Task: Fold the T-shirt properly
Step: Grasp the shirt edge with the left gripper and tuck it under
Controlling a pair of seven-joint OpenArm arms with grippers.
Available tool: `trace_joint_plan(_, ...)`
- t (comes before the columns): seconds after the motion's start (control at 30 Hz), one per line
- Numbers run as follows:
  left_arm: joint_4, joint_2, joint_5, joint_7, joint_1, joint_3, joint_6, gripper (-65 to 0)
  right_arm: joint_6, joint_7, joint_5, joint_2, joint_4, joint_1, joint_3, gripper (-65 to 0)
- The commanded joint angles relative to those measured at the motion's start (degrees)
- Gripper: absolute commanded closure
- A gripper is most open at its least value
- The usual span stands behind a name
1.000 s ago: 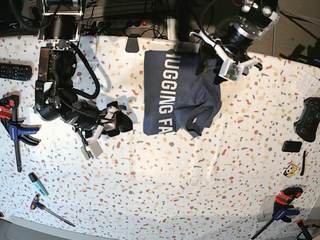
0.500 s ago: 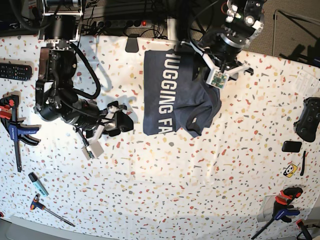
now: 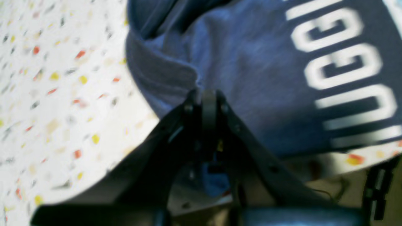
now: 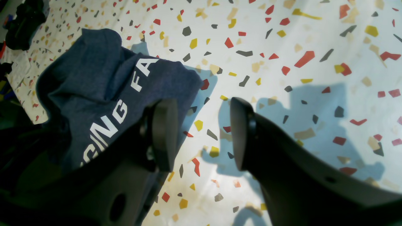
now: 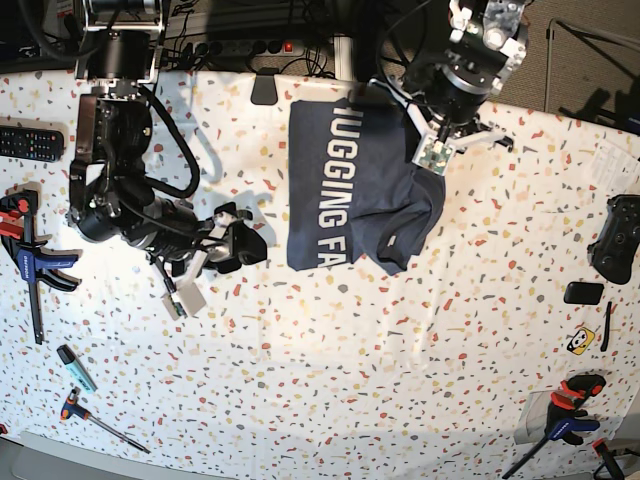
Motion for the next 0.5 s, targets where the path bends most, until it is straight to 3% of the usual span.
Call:
trace_joint_plan(0.0, 0.81, 0.04, 1.6, -0.83, -0.09, -0.2, 2.67, 0.0, 0.28, 0.92, 1.33, 0.44, 0.98, 1.27, 0.17, -27.7)
trace_joint_plan(0.1, 0.81, 0.04, 3.28, -1.36, 0.02, -2.03, 7.17, 0.0, 0.28, 0.92, 1.33, 0.44, 0.98, 1.27, 0.17, -27.7)
trace_joint_plan(0.47, 0.79, 0.07, 2.01, -0.37, 2.49, -11.13, 7.34, 0.0, 0.28, 0.96, 1.4, 0.44, 0.98, 1.27, 0.17, -27.7)
